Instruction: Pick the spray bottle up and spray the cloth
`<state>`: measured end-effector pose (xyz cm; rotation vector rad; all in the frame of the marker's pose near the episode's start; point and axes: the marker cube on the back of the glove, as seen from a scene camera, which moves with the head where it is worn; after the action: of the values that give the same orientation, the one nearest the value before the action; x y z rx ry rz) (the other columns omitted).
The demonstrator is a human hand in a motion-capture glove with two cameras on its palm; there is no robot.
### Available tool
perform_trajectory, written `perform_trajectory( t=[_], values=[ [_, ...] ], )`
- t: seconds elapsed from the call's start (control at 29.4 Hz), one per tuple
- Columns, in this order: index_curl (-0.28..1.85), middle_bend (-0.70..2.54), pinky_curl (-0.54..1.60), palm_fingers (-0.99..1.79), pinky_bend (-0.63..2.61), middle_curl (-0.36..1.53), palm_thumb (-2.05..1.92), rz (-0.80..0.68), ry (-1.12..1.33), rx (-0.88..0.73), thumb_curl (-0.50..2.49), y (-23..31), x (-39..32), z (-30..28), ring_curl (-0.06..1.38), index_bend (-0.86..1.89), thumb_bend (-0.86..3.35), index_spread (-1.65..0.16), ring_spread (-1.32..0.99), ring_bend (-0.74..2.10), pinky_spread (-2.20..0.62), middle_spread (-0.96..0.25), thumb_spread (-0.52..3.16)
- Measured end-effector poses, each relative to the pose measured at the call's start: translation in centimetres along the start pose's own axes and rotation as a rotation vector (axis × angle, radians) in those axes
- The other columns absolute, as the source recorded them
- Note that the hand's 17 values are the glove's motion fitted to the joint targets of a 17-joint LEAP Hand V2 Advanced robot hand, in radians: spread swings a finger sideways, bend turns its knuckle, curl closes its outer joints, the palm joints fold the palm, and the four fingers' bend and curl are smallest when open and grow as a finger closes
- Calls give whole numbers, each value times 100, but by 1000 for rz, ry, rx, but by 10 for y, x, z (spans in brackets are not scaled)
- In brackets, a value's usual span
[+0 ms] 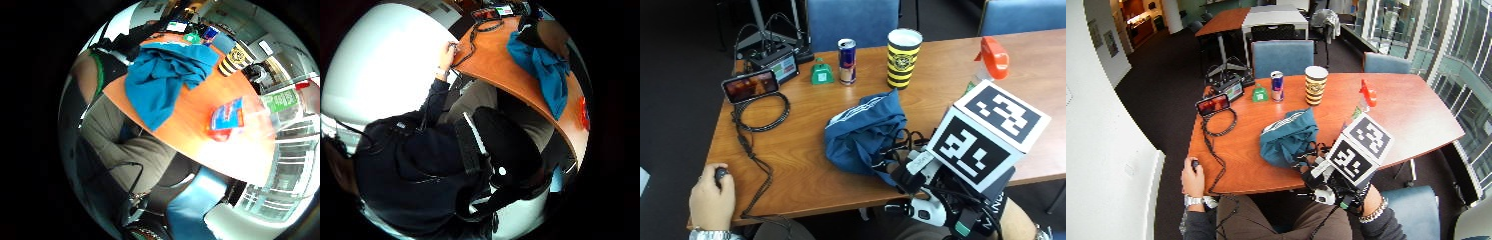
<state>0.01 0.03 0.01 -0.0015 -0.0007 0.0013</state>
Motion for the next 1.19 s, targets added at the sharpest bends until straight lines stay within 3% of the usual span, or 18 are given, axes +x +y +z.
perform_trajectory(
  t=[0.31, 0.75, 1.19],
  values=[
    [22, 24, 19, 76, 34, 17, 30, 7, -9, 5, 9, 2, -2, 1, 21, 23, 17, -33, -8, 36, 15, -8, 88],
    [27, 20, 24, 81, 28, 25, 38, 38, 31, 97, 16, -10, 26, -40, 26, 16, 15, -37, -10, 35, 17, -10, 116],
    [28, 22, 27, 97, 24, 32, 54, 331, 255, 410, 23, -46, 99, -106, 31, 12, 17, -37, -14, 40, 11, -14, 123]
  ],
)
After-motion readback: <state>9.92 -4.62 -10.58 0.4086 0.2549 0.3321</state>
